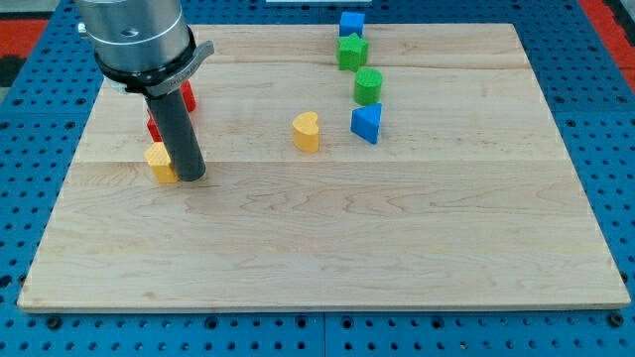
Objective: Place the yellow heart towards top right of yellow hexagon
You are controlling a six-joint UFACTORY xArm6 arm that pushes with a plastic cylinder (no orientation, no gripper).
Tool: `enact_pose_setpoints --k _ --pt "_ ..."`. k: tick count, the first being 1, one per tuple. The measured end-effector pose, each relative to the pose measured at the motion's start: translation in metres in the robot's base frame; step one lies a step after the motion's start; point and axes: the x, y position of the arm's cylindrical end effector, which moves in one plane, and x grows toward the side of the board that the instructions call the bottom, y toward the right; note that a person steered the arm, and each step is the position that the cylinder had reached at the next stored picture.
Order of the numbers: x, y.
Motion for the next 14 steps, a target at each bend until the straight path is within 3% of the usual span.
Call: enact_pose_setpoints --k 1,2,4,6,7,9,11,14 --pt "0.000 -0.007" --pt "-0.033 0.018" --pt "-0.095 0.102" --pt "-0.103 0.180" --pt "-0.077 0.189" --pt "-0.062 0.119" --pt "-0.085 0.088" --pt "-0.068 0.035"
